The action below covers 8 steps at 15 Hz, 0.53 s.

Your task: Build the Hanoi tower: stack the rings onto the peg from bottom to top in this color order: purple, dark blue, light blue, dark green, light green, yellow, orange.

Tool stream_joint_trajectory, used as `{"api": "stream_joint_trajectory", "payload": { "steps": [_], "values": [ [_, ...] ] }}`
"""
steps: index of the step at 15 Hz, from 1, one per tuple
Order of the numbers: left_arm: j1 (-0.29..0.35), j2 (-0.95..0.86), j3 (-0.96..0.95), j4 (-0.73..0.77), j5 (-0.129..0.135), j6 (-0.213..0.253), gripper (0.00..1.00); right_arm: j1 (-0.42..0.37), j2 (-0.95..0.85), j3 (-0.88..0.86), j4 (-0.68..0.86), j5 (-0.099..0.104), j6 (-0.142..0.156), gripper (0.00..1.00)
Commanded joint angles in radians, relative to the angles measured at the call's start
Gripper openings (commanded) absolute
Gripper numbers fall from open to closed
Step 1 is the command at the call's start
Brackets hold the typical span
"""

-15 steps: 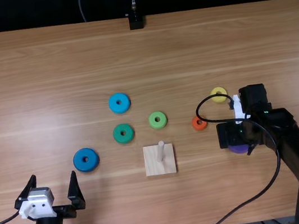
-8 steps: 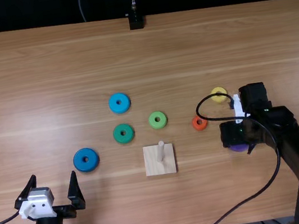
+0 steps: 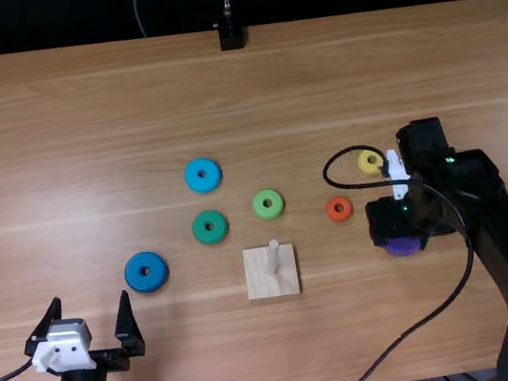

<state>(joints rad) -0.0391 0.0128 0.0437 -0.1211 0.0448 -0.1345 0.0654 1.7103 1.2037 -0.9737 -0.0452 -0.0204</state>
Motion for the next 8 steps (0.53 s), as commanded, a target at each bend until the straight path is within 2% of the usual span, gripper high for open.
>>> {"api": "stream_joint_trajectory", "payload": {
  "steps": [1, 4, 6, 8],
  "values": [
    [0.005, -0.013, -0.044, -0.008, -0.004, 0.009, 1.0, 0.057, 0.008, 0.086, -0.038, -0.012, 0.008, 0.0],
    [0.005, -0.013, -0.044, -0.008, -0.004, 0.009, 1.0, 0.169, 0.0, 0.22, -0.064, -0.012, 0.008, 0.0],
    [0.005, -0.013, -0.044, -0.008, -0.004, 0.009, 1.0, 0.249, -0.001, 0.319, -0.194, 0.007, 0.006, 0.0],
    [0.005, -0.013, -0.044, -0.008, -0.004, 0.009, 1.0, 0.315, 0.0, 0.442, -0.323, 0.008, 0.008, 0.0]
  ]
}}
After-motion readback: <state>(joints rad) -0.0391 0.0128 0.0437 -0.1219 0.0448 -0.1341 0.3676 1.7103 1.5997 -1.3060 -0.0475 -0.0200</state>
